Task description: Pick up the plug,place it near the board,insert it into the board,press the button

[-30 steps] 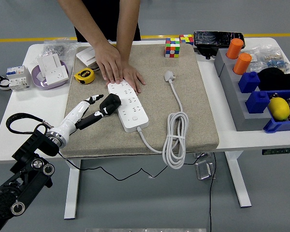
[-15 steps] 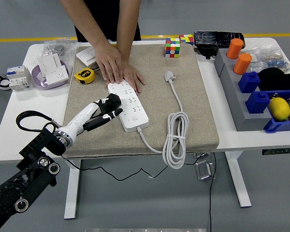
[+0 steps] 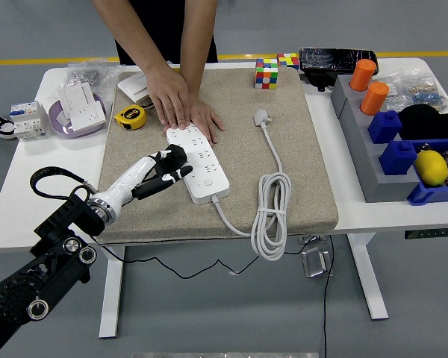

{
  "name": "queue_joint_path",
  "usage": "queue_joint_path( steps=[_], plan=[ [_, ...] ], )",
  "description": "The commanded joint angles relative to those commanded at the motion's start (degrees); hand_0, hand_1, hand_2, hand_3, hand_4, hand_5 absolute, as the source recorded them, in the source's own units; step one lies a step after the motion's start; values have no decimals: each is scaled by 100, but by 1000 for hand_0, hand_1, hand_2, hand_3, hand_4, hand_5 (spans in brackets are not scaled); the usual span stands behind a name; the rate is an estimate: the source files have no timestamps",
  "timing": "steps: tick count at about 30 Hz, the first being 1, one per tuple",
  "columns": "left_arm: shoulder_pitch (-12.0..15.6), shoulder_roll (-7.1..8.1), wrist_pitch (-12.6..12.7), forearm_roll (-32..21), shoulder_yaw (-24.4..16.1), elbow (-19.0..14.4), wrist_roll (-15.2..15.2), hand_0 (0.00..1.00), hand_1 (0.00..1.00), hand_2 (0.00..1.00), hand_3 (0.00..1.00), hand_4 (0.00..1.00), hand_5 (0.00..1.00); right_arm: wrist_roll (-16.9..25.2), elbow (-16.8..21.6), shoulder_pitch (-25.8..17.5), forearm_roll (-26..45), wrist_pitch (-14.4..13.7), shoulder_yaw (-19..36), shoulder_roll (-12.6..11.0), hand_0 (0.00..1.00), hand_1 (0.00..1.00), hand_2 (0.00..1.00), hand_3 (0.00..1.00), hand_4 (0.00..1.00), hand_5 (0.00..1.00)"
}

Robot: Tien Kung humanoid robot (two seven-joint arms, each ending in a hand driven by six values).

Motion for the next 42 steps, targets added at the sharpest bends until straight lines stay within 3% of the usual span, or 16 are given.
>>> queue_joint_path(
  steps=[22,33,42],
  plan=[
    [-55,19,9,116,83,199,-11,998,998,974,929,998,998,-2,2,-4,-3,2,-10,-3,998,893,824,836,998,998],
    [-397,221,1,189,698,248,-47,998,998,972,925,998,998,-6,0,-19,7,6,-32,-8,998,893,824,835,998,998],
    [-882,488,-7,258,1425,302,-101,998,998,970,923,998,998,-2,5,17,9,-1,-47,-24,998,894,824,835,998,998]
  ],
)
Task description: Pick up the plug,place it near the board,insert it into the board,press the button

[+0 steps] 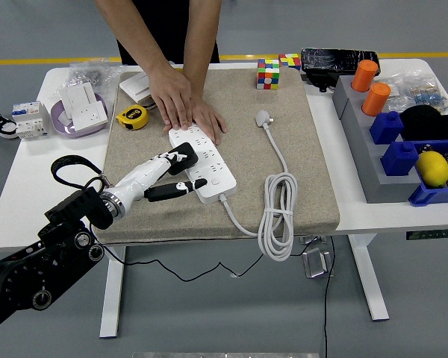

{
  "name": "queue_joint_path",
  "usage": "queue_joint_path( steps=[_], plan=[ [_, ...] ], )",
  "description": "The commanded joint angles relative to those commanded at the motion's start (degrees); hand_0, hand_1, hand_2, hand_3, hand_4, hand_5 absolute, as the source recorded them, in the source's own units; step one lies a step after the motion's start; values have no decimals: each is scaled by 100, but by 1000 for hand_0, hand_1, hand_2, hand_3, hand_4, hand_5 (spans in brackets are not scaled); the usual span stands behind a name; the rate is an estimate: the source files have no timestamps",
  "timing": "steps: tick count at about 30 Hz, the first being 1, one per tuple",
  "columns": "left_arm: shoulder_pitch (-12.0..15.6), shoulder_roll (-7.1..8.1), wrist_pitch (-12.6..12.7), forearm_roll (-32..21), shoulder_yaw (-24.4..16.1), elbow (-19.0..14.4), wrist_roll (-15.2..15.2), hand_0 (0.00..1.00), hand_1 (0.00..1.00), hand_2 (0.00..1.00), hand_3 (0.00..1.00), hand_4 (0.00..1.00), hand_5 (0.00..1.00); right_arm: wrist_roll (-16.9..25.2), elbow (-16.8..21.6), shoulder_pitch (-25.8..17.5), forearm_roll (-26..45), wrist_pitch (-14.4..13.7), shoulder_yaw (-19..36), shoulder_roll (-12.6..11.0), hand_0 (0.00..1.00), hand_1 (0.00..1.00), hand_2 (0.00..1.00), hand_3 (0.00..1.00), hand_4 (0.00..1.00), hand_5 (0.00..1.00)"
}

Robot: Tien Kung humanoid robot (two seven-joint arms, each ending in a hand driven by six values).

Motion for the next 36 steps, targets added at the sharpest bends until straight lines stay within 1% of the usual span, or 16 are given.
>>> queue_joint_path(
  steps=[4,13,24,33,36],
  plan=[
    [-178,48,8,85,171,57,-22,998,998,970,923,998,998,-3,2,5,3,-1,-11,-5,998,894,824,835,998,998],
    [-447,62,-1,161,417,139,-42,998,998,970,922,998,998,-4,5,22,-3,-10,-22,-14,998,893,824,835,998,998],
    [-541,62,-60,349,553,155,-38,998,998,970,922,998,998,-7,7,35,-3,-21,-22,-25,998,894,824,835,998,998],
    [-596,46,-66,438,486,158,-60,998,998,970,922,998,998,-15,7,33,-4,-21,-36,-27,998,895,824,835,998,998],
    [-562,45,-76,472,432,114,-63,998,998,967,921,998,998,-16,6,31,-5,-20,-35,-27,998,896,825,835,998,998]
  ],
)
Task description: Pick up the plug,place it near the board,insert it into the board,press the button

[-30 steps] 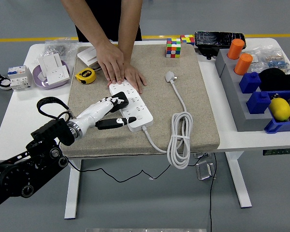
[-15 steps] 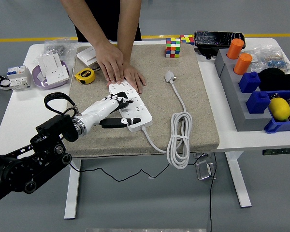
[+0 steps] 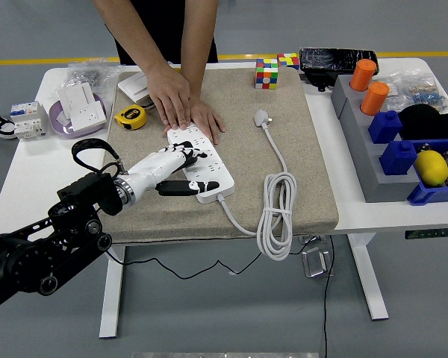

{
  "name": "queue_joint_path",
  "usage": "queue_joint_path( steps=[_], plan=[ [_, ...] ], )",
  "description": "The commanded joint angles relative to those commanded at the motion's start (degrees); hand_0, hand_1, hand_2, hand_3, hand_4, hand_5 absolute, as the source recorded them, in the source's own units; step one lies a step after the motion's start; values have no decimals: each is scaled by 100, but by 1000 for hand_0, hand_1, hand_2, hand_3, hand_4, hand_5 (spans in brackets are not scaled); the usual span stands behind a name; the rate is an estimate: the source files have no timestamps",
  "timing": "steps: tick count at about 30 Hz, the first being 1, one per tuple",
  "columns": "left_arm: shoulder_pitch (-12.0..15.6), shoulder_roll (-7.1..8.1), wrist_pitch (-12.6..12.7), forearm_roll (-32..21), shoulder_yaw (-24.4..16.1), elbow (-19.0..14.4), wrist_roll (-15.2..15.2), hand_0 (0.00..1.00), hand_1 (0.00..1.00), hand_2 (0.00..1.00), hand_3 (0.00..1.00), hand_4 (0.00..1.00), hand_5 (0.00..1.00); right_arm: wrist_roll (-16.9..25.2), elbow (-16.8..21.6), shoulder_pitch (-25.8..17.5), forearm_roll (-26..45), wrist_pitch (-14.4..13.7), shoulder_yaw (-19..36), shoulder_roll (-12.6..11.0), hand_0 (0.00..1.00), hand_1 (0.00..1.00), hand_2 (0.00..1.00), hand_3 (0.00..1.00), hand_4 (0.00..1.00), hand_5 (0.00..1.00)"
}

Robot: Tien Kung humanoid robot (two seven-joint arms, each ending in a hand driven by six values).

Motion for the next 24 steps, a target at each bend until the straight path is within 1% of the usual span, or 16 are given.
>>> queue_joint_path(
  steps=[2,5,8,10,11,12,14,16,17,18,20,21,22,23,24],
  plan=[
    [78,-5,-2,53,-152,-133,2,998,998,967,921,998,998,1,0,-2,-4,-1,5,-1,998,896,825,835,998,998],
    [234,-11,20,93,-463,-460,16,998,998,957,917,998,998,-3,-3,-15,-3,1,9,6,998,896,825,835,998,998],
    [494,-8,56,37,-903,-1003,81,998,998,957,917,998,998,-3,-5,-31,-4,2,27,12,998,896,825,835,998,998],
    [702,-33,80,63,-1231,-1443,233,998,998,957,917,998,998,1,-8,-43,-1,-2,41,14,998,896,825,835,998,998],
    [776,-52,52,148,-1381,-1669,330,413,498,501,867,983,838,3,-8,-48,0,-4,44,14,998,896,825,834,998,998],
    [855,-73,-89,344,-1536,-1899,509,413,498,501,867,983,838,2,-11,-55,5,-3,38,15,998,896,825,834,998,998],
    [932,-84,-341,708,-1709,-2246,855,413,498,501,867,983,838,1,-12,-65,7,2,34,16,998,896,825,834,998,998],
    [958,-75,-432,981,-1749,-2407,1062,413,498,501,867,983,838,2,-12,-65,7,5,37,16,998,896,825,834,998,998],
    [967,-66,-508,1177,-1760,-2473,1189,236,144,243,802,784,469,4,-11,-61,3,6,41,15,998,897,825,835,998,998],
    [971,-57,-575,1413,-1765,-2505,1311,236,144,243,802,784,469,6,-10,-56,-1,7,45,13,998,897,825,835,998,998],
    [971,-52,-732,1703,-1778,-2505,1455,236,144,243,802,784,469,7,-8,-46,-5,8,50,10,998,897,825,835,998,998],
    [962,-49,-941,1881,-1784,-2471,1590,236,144,243,802,784,469,9,-8,-37,-5,8,55,6,998,897,825,835,998,998],
    [956,-46,-1088,1964,-1783,-2460,1660,236,144,243,802,784,469,9,-7,-33,-4,8,57,4,998,897,825,835,998,998],
    [947,-40,-1272,2039,-1773,-2447,1727,150,49,155,752,572,265,9,-8,-31,-1,7,57,2,998,897,825,834,998,998],
    [933,-36,-1402,2045,-1758,-2432,1786,150,49,155,752,572,265,9,-10,-28,4,7,54,0,998,897,825,834,998,998]
  ],
)
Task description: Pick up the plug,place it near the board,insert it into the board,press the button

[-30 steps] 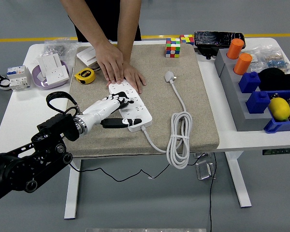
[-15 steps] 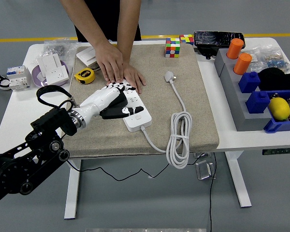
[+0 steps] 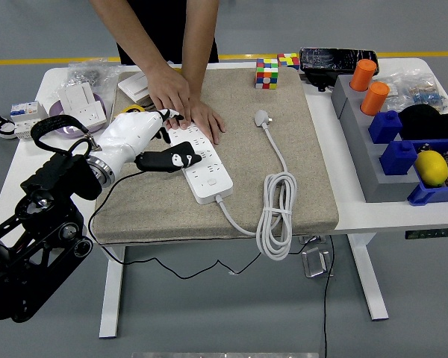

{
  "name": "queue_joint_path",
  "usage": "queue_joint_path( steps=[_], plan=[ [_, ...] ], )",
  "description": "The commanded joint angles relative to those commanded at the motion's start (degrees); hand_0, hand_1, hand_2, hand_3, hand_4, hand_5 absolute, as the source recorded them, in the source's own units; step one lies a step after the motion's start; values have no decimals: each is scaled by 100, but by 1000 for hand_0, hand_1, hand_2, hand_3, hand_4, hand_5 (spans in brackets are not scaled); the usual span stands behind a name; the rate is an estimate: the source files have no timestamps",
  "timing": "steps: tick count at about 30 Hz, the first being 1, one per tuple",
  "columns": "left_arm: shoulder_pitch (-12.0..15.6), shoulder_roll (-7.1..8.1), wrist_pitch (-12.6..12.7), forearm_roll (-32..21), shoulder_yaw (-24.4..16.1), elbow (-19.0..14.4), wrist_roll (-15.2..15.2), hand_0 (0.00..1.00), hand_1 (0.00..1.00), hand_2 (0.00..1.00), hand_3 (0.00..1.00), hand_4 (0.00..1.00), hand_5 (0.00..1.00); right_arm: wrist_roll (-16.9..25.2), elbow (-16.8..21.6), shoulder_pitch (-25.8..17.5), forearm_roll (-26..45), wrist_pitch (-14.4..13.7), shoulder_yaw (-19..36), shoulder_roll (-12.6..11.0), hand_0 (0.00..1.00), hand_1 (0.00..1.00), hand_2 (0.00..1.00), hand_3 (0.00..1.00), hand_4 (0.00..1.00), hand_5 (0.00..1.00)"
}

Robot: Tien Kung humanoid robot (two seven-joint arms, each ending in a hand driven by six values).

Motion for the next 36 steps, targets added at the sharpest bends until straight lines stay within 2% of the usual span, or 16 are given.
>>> queue_joint_path(
  steps=[4,5,7,16,17,23,29,33,36],
  plan=[
    [-92,-25,-633,50,98,185,210,150,49,155,752,572,265,-2,-7,0,19,-2,-5,-1,998,897,825,834,998,998],
    [-120,-50,-778,93,137,307,217,136,40,154,882,503,137,-2,-8,3,23,-2,-5,2,998,897,824,834,998,998],
    [-156,-81,-850,102,219,501,211,136,40,154,882,503,137,0,-6,10,17,-5,7,6,998,897,824,834,998,998],
    [-360,-179,-791,1,861,1034,114,135,40,156,917,509,107,-7,-7,27,6,-6,5,15,998,898,824,833,998,998],
    [-373,-186,-784,-20,905,1054,104,136,42,159,938,523,29,-7,-7,29,6,-6,5,15,998,899,824,832,998,998],
    [-444,-211,-709,-146,1120,1050,-17,135,43,160,933,515,33,-8,-7,41,7,-7,0,10,998,899,823,832,998,998],
    [-494,-223,-598,-576,1192,1036,-180,134,43,161,925,515,29,-8,-9,41,14,-10,-6,7,998,899,824,832,998,998],
    [-568,-253,-573,-669,1314,1139,-219,134,43,161,925,515,29,-9,-5,53,8,-8,-6,5,998,899,824,832,998,998],
    [-676,-294,-481,-739,1452,1351,-279,135,43,162,921,510,29,-10,-5,56,11,-6,-27,2,998,899,824,831,998,998]
  ],
)
